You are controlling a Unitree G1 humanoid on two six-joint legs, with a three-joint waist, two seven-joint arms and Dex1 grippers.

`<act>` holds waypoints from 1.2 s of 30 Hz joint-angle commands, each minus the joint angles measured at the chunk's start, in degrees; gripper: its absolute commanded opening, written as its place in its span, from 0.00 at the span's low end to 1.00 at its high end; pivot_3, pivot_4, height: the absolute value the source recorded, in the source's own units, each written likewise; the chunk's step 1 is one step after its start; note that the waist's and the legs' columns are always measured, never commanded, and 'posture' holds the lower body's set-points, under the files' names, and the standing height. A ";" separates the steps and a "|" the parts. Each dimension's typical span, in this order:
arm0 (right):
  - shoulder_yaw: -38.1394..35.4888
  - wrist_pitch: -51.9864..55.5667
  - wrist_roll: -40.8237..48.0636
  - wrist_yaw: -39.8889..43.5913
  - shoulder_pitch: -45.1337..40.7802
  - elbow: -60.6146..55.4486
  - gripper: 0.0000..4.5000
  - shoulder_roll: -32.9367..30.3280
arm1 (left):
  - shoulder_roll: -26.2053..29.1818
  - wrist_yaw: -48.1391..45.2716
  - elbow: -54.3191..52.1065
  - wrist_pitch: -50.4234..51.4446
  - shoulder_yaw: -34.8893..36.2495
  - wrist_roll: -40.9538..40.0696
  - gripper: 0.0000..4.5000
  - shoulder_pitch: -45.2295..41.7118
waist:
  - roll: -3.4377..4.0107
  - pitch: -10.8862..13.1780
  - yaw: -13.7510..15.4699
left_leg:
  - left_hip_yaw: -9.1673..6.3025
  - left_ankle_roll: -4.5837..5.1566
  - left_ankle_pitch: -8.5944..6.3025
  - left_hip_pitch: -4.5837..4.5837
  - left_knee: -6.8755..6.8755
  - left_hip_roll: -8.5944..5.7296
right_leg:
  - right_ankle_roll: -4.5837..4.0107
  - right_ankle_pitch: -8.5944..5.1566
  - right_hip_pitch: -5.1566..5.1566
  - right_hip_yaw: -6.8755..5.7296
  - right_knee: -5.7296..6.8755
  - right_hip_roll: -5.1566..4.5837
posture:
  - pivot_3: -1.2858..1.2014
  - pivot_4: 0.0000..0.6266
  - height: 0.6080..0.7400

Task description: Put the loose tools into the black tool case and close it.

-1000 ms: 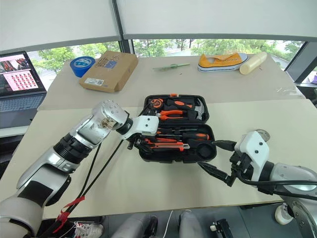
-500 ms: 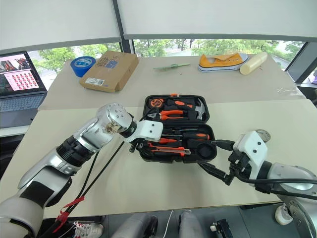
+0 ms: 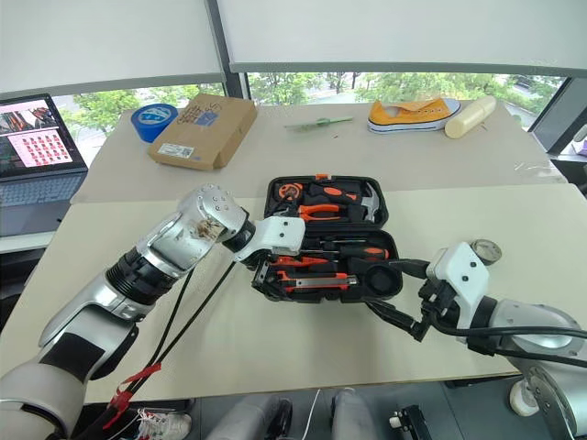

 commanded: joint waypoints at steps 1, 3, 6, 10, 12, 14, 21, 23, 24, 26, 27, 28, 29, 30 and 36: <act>-0.73 -1.37 -0.09 0.19 -0.36 -0.14 1.00 0.24 | 0.83 -1.05 1.02 -1.60 4.16 -2.58 0.93 -3.10 | 0.00 0.00 0.02 | 0.00 0.00 0.00 0.00 0.01 0.00 | 0.00 0.00 0.01 0.00 0.00 0.00 | 0.52 0.24 0.96; -0.58 -1.31 -0.18 0.25 -0.58 0.08 1.00 0.21 | 1.29 -1.27 2.70 -3.81 4.88 -3.02 0.83 -2.86 | 0.01 0.00 -0.07 | 0.00 0.00 0.00 0.02 0.00 0.00 | 0.00 0.00 0.01 0.00 0.00 -0.01 | 0.52 0.24 0.96; -0.39 -1.30 -0.23 0.33 -0.93 0.39 1.00 0.07 | 1.79 -0.93 5.48 -7.92 4.73 -2.55 0.57 -1.47 | 0.01 0.00 -0.12 | 0.00 0.00 0.00 0.02 -0.01 0.00 | 0.00 0.00 0.00 0.00 0.01 -0.01 | 0.52 0.24 0.96; -0.31 -1.20 -0.24 0.48 -1.31 0.63 1.00 -0.16 | 2.22 -0.86 7.03 -11.22 4.18 -1.91 0.23 0.20 | 0.00 0.00 -0.10 | 0.00 0.00 0.00 0.02 0.00 0.00 | 0.00 0.00 0.00 -0.01 0.02 -0.02 | 0.52 0.24 0.96; -0.09 -1.07 -0.32 0.53 -1.59 0.71 1.00 -0.30 | 2.37 -1.98 6.66 -12.14 4.39 -2.77 0.06 1.20 | 0.01 0.00 -0.08 | 0.00 0.00 0.00 0.01 0.01 0.00 | 0.00 0.00 0.00 0.00 0.01 -0.02 | 0.52 0.24 0.96; 0.25 -1.06 -0.47 0.58 -1.85 0.78 1.00 -0.42 | 2.46 -2.17 6.94 -13.44 4.22 -2.54 0.01 1.79 | 0.01 0.00 -0.06 | 0.00 0.00 0.00 0.01 0.01 0.00 | 0.00 0.00 0.00 0.00 0.01 -0.03 | 0.52 0.24 0.96; 1.61 -0.70 -0.78 0.08 -3.55 1.44 1.00 -0.26 | 2.76 -2.86 7.48 -18.15 0.48 1.32 0.01 3.58 | 0.01 -0.01 -0.13 | 0.00 0.00 0.00 0.01 0.00 0.00 | 0.00 0.00 0.01 0.01 0.02 -0.06 | 0.52 0.24 0.96; 2.03 -0.68 -0.79 -0.01 -3.43 1.35 1.00 -0.05 | 1.11 0.43 9.76 -19.76 0.13 3.51 0.01 3.44 | 0.01 -0.01 -0.03 | 0.00 0.00 0.00 0.01 0.00 0.00 | 0.00 0.00 0.00 0.01 0.02 -0.08 | 0.52 0.24 0.96; 2.18 -0.70 -0.79 -0.07 -3.28 1.23 1.00 0.08 | 0.34 2.38 11.28 -21.58 -0.55 5.26 0.01 3.37 | 0.03 -0.02 0.19 | -0.01 0.00 0.00 0.01 0.02 0.00 | 0.00 0.00 0.02 0.01 0.02 -0.06 | 0.52 0.24 0.96; 2.31 -0.61 -0.64 -0.24 -3.14 0.97 1.00 0.25 | -0.71 3.98 12.86 -23.51 -1.23 7.12 0.01 3.67 | 0.04 -0.03 0.87 | -0.01 0.00 0.00 0.08 0.08 -0.03 | 0.00 0.00 0.14 0.00 0.00 -0.05 | 0.52 0.24 0.96; 2.33 -0.50 -0.53 -0.35 -3.14 0.84 1.00 0.30 | -1.08 4.11 13.19 -23.79 -1.29 7.42 0.01 3.90 | 0.03 -0.03 1.07 | -0.02 0.01 0.00 0.09 0.13 -0.03 | 0.01 0.01 0.19 0.00 -0.01 -0.05 | 0.52 0.24 0.96; 2.35 -0.40 -0.41 -0.45 -3.14 0.72 1.00 0.36 | -1.41 4.02 13.29 -23.53 -1.19 7.39 0.01 4.16 | 0.03 -0.03 1.21 | -0.02 0.01 0.01 0.11 0.15 -0.04 | 0.04 0.03 0.24 0.01 -0.03 -0.05 | 0.52 0.24 0.96; 2.36 -0.34 -0.35 -0.56 -3.04 0.59 1.00 0.43 | -1.56 3.85 13.19 -23.71 -1.19 7.43 0.01 4.51 | 0.03 -0.03 1.29 | -0.02 0.04 0.02 0.13 0.17 -0.04 | 0.05 0.04 0.28 0.02 -0.03 -0.05 | 0.52 0.24 0.96; 2.36 -0.32 -0.33 -0.64 -2.91 0.47 1.00 0.50 | -1.59 3.77 13.14 -24.02 -1.17 7.52 0.01 4.76 | 0.03 -0.04 1.29 | -0.01 0.07 0.04 0.16 0.17 -0.05 | 0.06 0.05 0.32 0.03 -0.03 -0.05 | 0.52 0.24 0.96; 1.73 -0.45 -0.20 -0.67 -1.55 -0.03 1.00 0.59 | -2.30 4.03 13.56 -23.02 0.09 6.84 0.01 4.23 | 0.03 -0.04 1.29 | -0.02 0.15 -0.01 0.56 0.11 -0.05 | 0.08 0.04 0.75 0.03 -0.10 -0.05 | 0.52 0.24 0.96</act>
